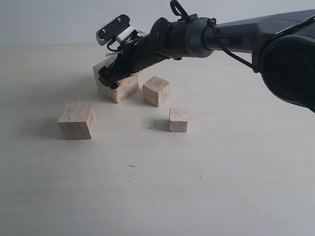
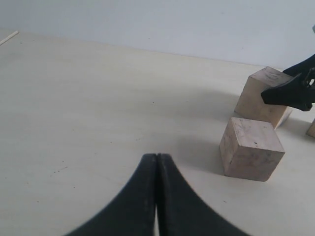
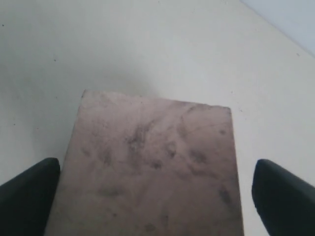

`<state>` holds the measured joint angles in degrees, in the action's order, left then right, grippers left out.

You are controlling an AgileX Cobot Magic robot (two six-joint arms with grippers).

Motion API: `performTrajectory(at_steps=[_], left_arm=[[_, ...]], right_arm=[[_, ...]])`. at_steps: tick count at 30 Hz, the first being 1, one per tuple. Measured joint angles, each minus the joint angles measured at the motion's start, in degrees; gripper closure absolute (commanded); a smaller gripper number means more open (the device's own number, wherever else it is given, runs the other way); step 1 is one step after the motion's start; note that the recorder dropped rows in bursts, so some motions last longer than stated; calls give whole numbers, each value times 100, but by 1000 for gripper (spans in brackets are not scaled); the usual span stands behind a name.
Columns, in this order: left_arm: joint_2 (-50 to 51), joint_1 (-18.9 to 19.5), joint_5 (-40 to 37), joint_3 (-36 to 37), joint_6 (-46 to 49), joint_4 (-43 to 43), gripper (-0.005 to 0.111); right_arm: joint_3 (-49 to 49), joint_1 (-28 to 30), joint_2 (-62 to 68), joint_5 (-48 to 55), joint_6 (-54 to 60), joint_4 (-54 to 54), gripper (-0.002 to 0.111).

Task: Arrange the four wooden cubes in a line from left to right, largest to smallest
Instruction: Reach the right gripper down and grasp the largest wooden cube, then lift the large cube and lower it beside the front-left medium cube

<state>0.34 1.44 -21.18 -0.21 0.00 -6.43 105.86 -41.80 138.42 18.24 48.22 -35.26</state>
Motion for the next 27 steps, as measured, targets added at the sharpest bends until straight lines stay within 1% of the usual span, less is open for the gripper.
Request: performTrajectory(at_steps=[2,5,6,7,8,14,16,19,20,22,27], left_arm=[[0,0,0,0,0,0,107],[0,0,0,0,0,0,107],[0,0,0,0,0,0,107],[0,0,0,0,0,0,107],[0,0,0,0,0,0,107],[0,0,0,0,0,0,107],[0,0,0,0,0,0,107],[0,0,0,0,0,0,107],[0,0,0,0,0,0,107],[0,0,0,0,0,0,107],[0,0,0,0,0,0,107]], right_arm=[[0,0,40,12,0,0,39],[0,0,49,37,0,-44,73],[0,0,49,49,-10,-44,83],[12,0,49,88,-10,-44,97],[12,0,27,160,-10,-44,108],[621,15,-228,1631,46,10,108],[870,15,-424,2148,329,10,108],[1066,32,-757,3095,1278,174,108],[1063,47,-838,3564,1768,354,108],[939,104,-933,4212,2397,486,108],[488,250,-1004,4190,2760,272,108]])
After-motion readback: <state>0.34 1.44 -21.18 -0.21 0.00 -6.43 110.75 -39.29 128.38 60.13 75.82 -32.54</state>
